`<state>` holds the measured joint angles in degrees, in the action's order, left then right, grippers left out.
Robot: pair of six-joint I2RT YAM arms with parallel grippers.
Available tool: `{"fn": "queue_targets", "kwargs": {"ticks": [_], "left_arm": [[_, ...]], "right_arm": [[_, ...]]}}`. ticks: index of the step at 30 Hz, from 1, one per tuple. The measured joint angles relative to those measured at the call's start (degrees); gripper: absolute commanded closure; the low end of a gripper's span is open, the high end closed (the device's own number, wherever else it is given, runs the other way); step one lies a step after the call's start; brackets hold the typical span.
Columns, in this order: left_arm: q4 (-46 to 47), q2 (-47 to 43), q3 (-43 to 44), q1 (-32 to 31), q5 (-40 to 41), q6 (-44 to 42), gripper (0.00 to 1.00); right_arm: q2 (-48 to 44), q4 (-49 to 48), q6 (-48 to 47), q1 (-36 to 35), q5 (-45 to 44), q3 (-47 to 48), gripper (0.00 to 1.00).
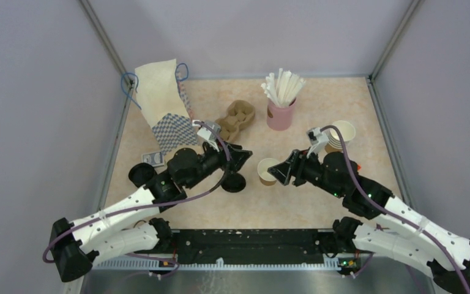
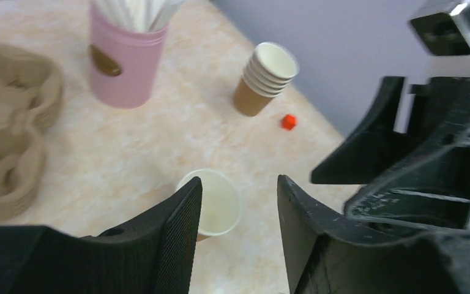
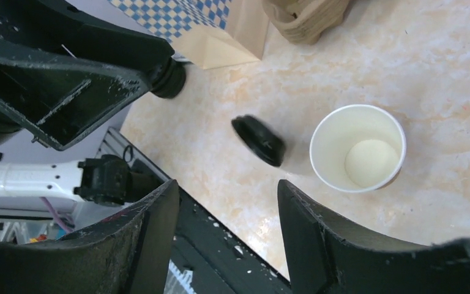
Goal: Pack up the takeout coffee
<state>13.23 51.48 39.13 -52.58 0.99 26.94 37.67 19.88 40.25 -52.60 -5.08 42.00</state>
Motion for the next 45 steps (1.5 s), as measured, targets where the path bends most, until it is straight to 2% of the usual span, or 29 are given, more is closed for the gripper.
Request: {"fn": "queue_targets", "kwargs": {"ticks": [6, 15, 20, 23, 26, 33, 42, 45], "left_arm": [[-12.26, 0.48, 1.29, 0.00, 9.07, -1.77, 0.39], [-27.56, 6.19, 3.65, 0.00, 13.49, -4.17, 0.39], [-31.50, 13.35, 3.67, 0.00, 15.50, -3.45, 0.47], [-34.29, 18.25, 4.20, 0.15, 16.90, -1.90, 0.49], [-35.50, 21.53, 4.31, 1.11, 17.05, -0.98, 0.52], [-34.71, 26.60, 4.26, 7.93, 13.25, 0.31, 0.57], [-30.73, 29.83, 4.26, 8.46, 10.88, 0.11, 0.61], [-30.34, 30.97, 4.26, 8.63, 11.08, -0.04, 0.57]], "right_arm": [[4.37, 0.79, -1.14, 0.00, 1.73, -0.13, 0.44], [2.43, 0.85, -1.75, 0.00, 3.21, -1.53, 0.44], [0.52, 0.81, -2.14, 0.00, 3.74, -1.53, 0.44], [-0.24, 0.94, -2.49, 0.00, 3.91, -1.53, 0.44], [-1.03, 1.05, -2.82, 0.00, 3.96, -1.53, 0.44], [-2.80, 1.14, -3.41, 0.00, 3.96, -1.53, 0.44], [-3.15, 1.16, -4.13, 0.00, 3.96, -1.53, 0.44], [-3.21, 1.18, -4.22, 0.00, 3.96, -1.53, 0.44]]}}
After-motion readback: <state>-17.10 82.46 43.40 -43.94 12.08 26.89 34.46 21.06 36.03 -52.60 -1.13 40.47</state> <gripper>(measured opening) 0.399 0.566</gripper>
